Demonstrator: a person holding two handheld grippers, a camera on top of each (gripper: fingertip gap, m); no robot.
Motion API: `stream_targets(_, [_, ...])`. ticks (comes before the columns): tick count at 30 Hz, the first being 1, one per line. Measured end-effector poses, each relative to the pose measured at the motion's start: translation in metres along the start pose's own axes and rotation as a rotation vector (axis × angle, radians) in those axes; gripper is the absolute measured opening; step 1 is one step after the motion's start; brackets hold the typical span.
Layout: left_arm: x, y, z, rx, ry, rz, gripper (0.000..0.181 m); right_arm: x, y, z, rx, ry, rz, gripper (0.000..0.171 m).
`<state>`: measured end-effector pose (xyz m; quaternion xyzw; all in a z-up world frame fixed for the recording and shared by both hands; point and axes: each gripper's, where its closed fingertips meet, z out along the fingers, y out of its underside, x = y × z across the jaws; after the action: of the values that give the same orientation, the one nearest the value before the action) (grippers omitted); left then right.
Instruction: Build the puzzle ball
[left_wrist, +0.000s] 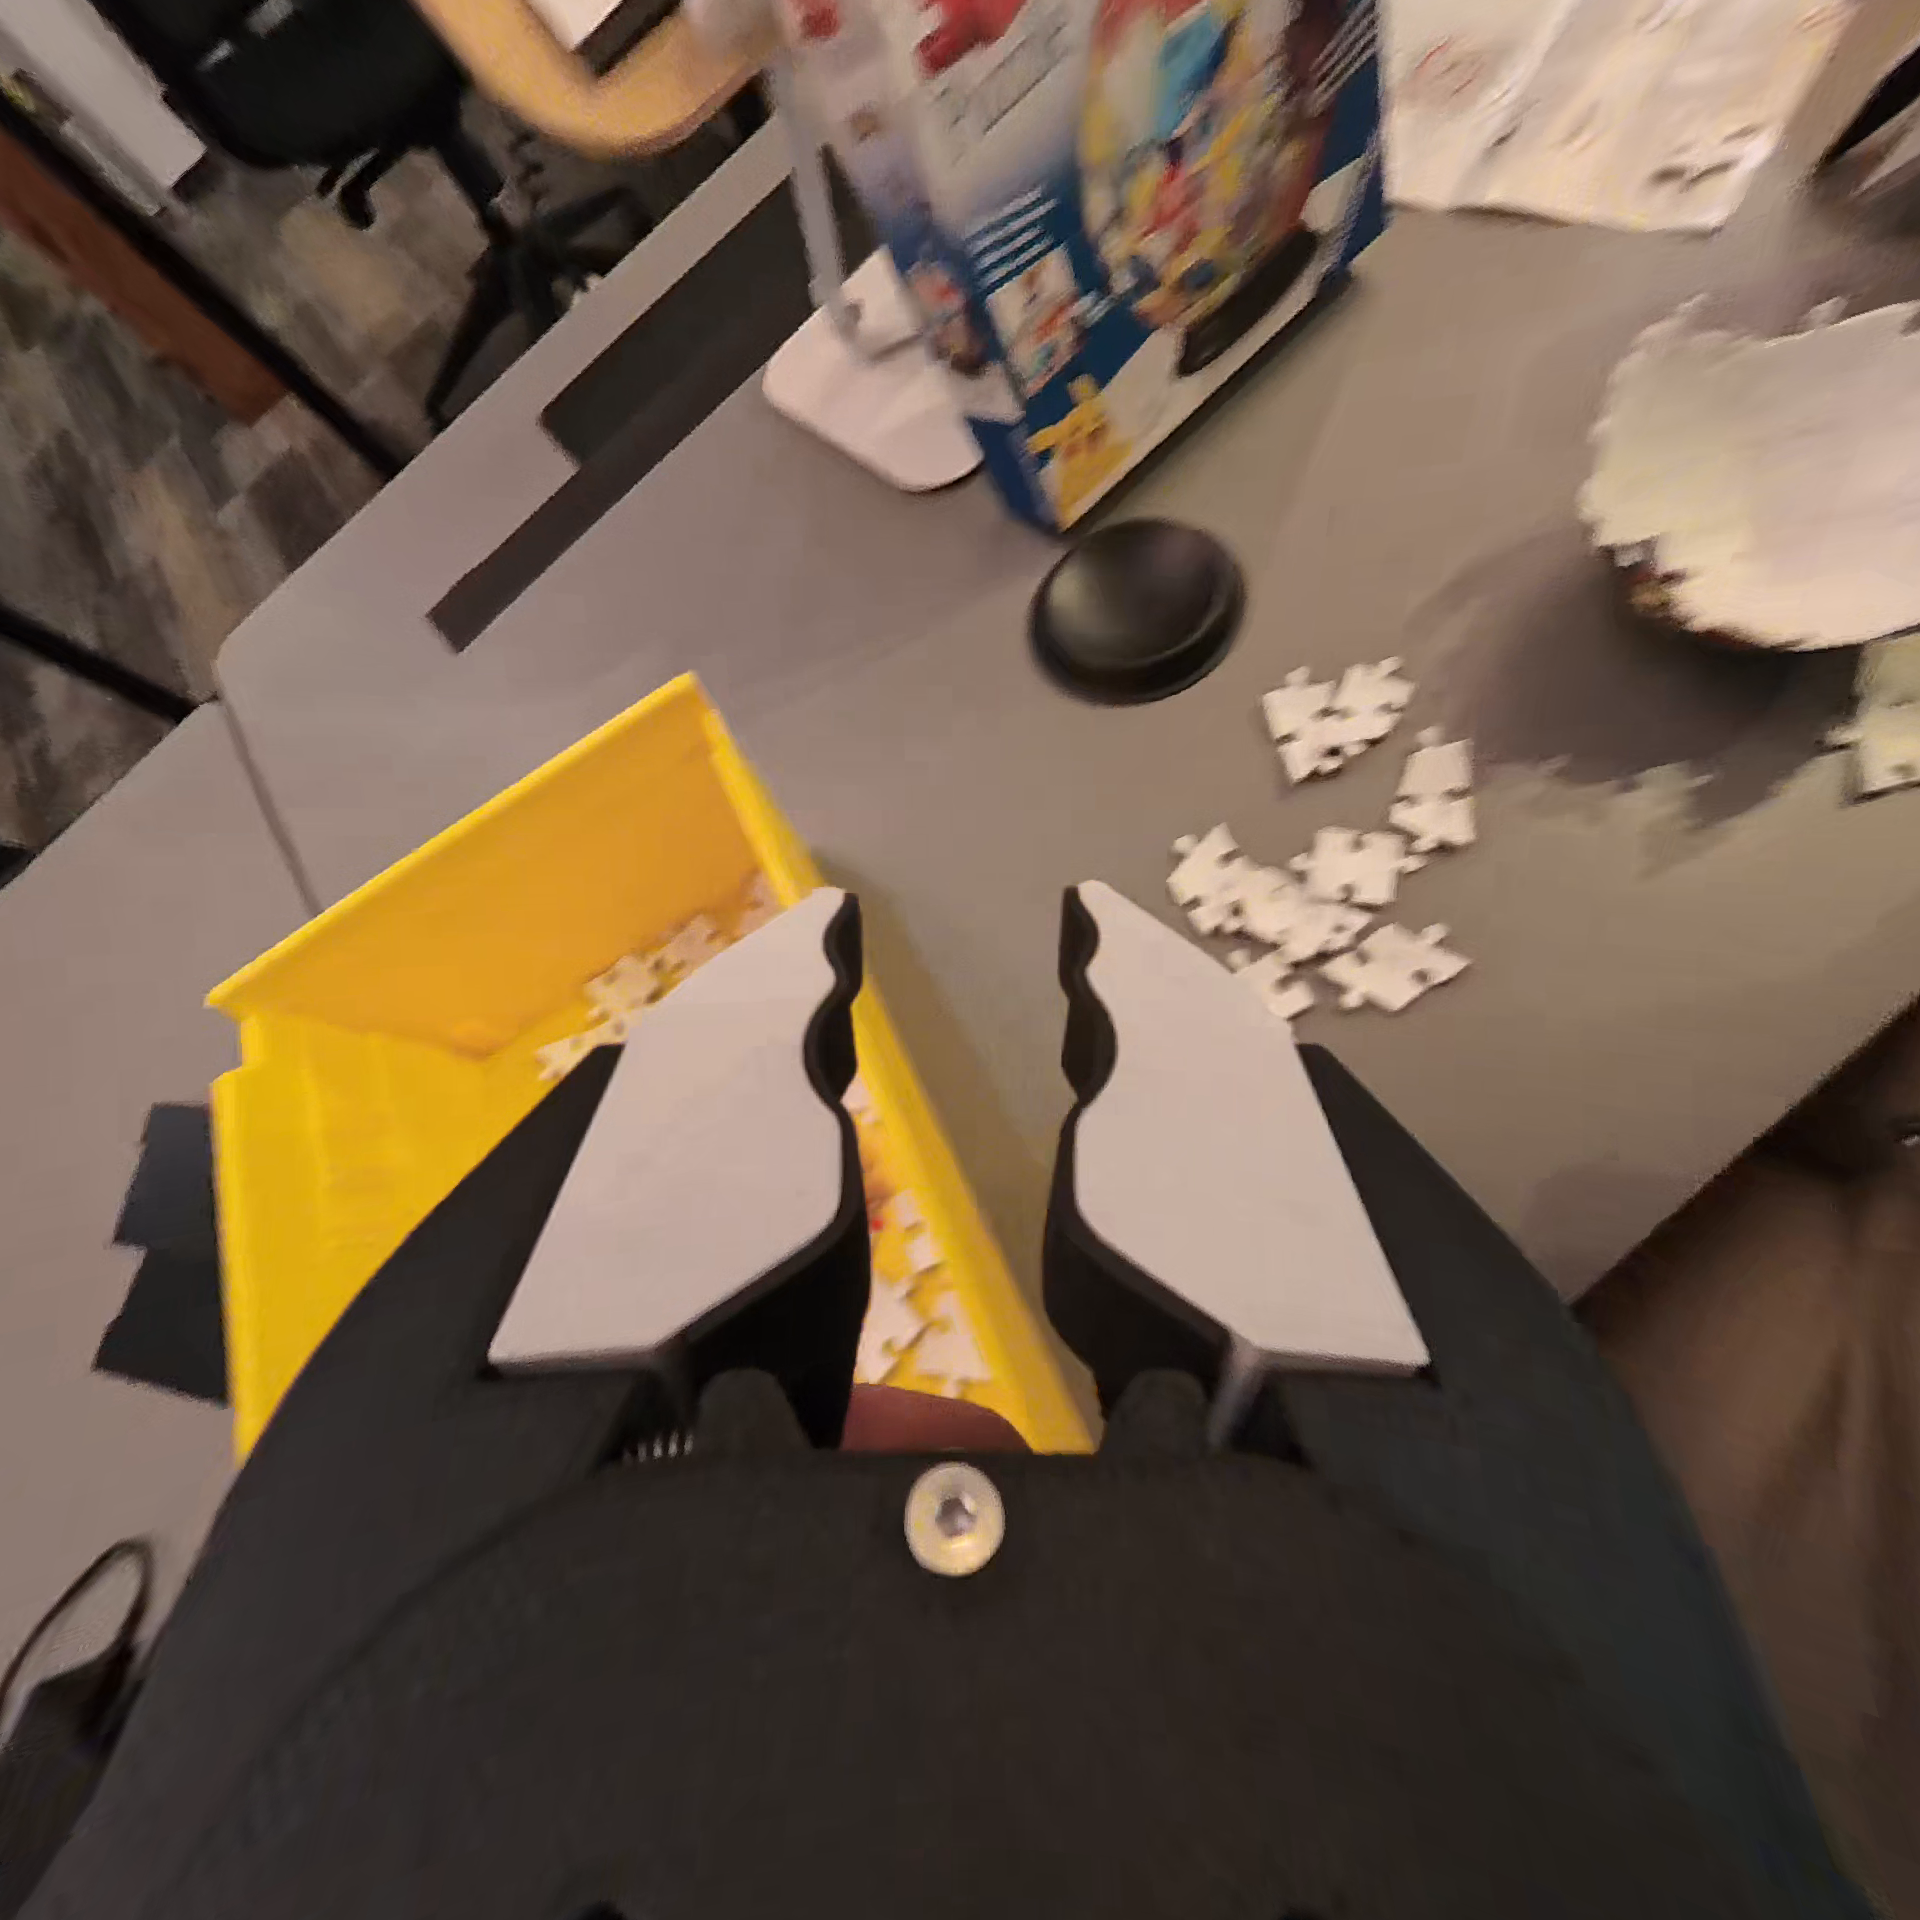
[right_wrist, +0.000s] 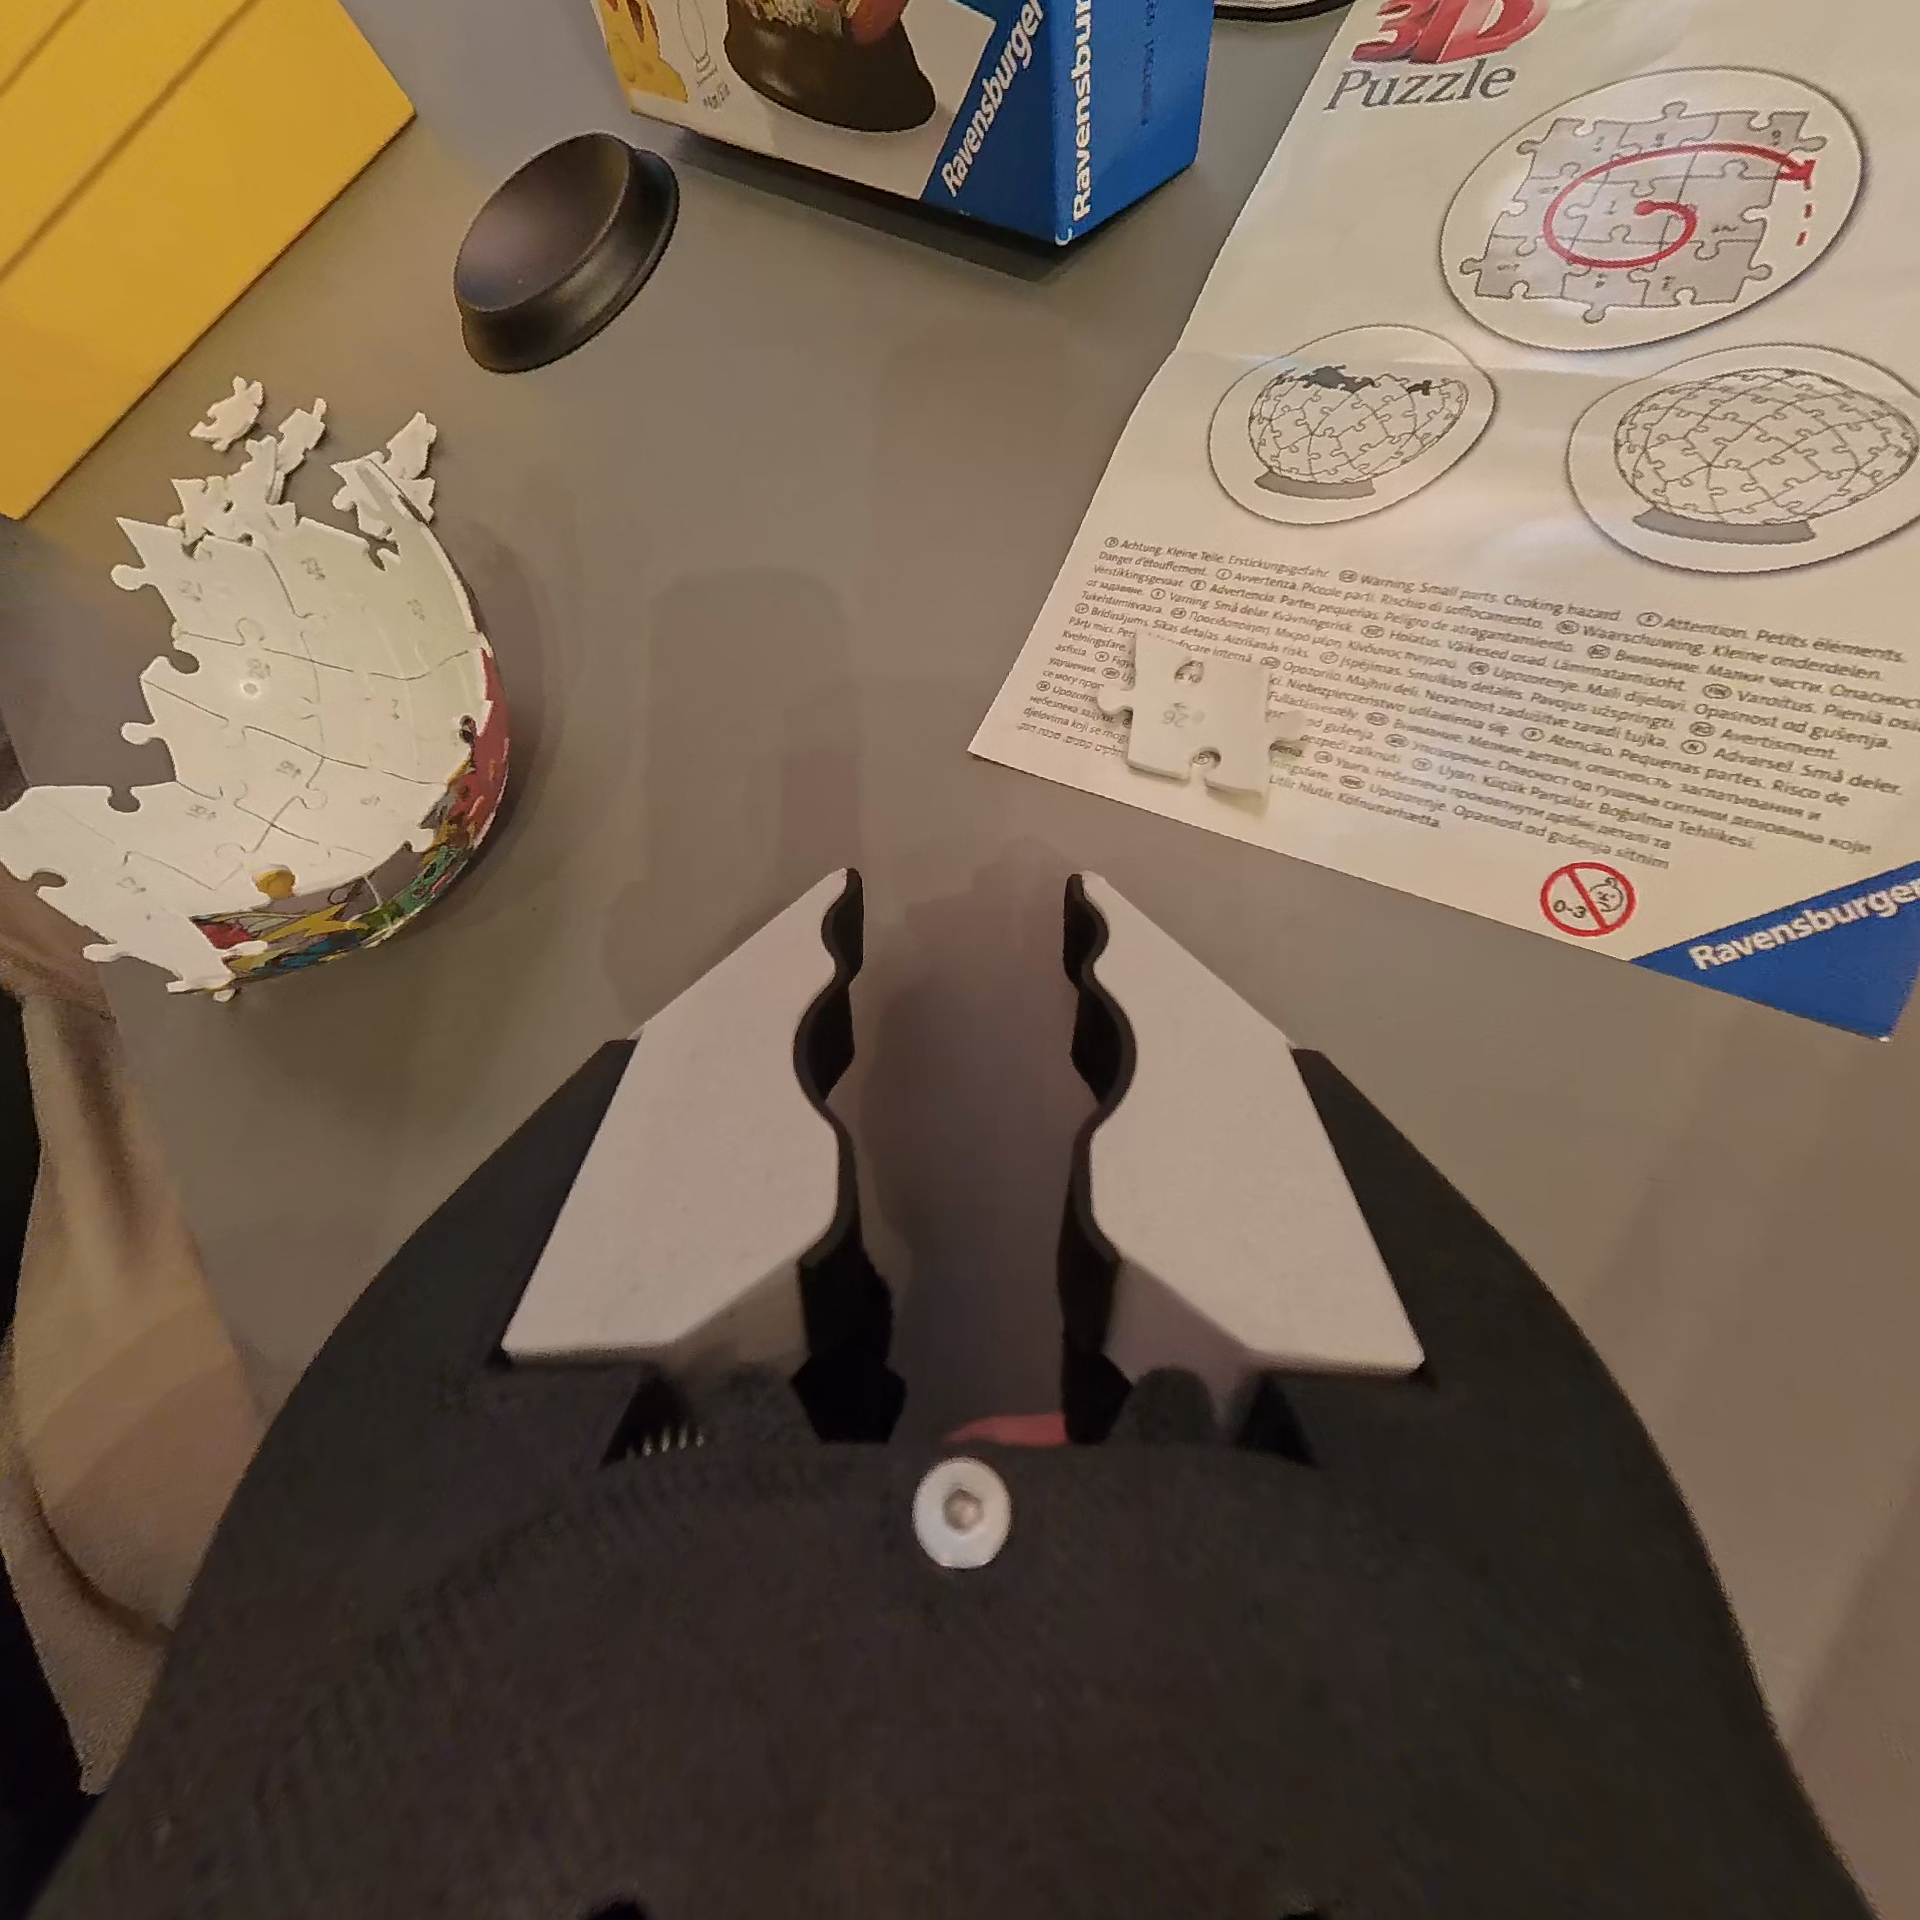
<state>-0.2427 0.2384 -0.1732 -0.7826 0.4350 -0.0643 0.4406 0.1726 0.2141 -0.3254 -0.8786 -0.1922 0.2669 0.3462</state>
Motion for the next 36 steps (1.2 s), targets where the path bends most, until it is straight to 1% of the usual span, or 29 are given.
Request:
stream_targets(2, [0.028, -0.008, 0.008, 0.025, 0.026, -0.005, 0.036, 0.000, 0.000, 0.000, -0.003, 0.000, 0.000, 0.037])
stream_targets(3, [0.045, -0.007, 0.014, 0.017, 0.061, -0.013, 0.036, 0.000, 0.000, 0.000, -0.006, 0.003, -0.004, 0.038])
stream_targets(5, [0.072, 0.001, 0.028, -0.009, 0.096, -0.021, 0.037, -0.001, 0.001, 0.000, -0.016, 0.011, -0.015, 0.038])
stream_targets(7, [0.097, 0.018, 0.044, -0.050, 0.146, -0.015, 0.038, -0.001, 0.003, -0.001, -0.032, 0.024, -0.030, 0.040])
stream_targets(9, [0.106, 0.041, 0.060, -0.129, 0.141, 0.019, 0.040, 0.002, 0.005, -0.004, -0.058, 0.057, -0.053, 0.041])
stream_targets(12, [0.120, 0.064, 0.082, -0.184, 0.180, 0.014, 0.040, 0.002, 0.006, -0.007, -0.088, 0.090, -0.082, 0.043])
stream_targets(15, [0.130, 0.074, 0.095, -0.201, 0.190, 0.023, 0.040, -0.002, 0.002, -0.010, -0.092, 0.108, -0.117, 0.044])
stream_targets(18, [0.139, 0.059, 0.094, -0.144, 0.204, 0.045, 0.040, -0.011, -0.010, -0.019, -0.054, 0.108, -0.152, 0.044])
stream_targets(20, [0.147, 0.051, 0.095, -0.117, 0.215, 0.053, 0.040, -0.033, -0.024, -0.023, -0.006, 0.041, -0.175, 0.045])
stream_targets(22, [0.155, 0.041, 0.098, -0.094, 0.234, 0.070, 0.039, -0.055, -0.029, -0.023, -0.004, -0.027, -0.203, 0.045])
stream_targets(25, [0.172, 0.023, 0.102, -0.039, 0.258, 0.109, 0.039, -0.069, -0.024, -0.020, -0.041, -0.062, -0.231, 0.045])
stream_targets(30, [0.201, -0.004, 0.104, 0.035, 0.295, 0.182, 0.039, -0.069, -0.022, -0.033, -0.030, -0.079, -0.190, 0.046])
stream_targets(33, [0.211, -0.008, 0.110, 0.025, 0.311, 0.199, 0.041, -0.072, -0.015, -0.039, -0.044, -0.104, -0.168, 0.045])
stream_targets(36, [0.215, -0.009, 0.114, 0.014, 0.323, 0.171, 0.041, -0.076, -0.003, -0.043, -0.086, -0.125, -0.167, 0.044])
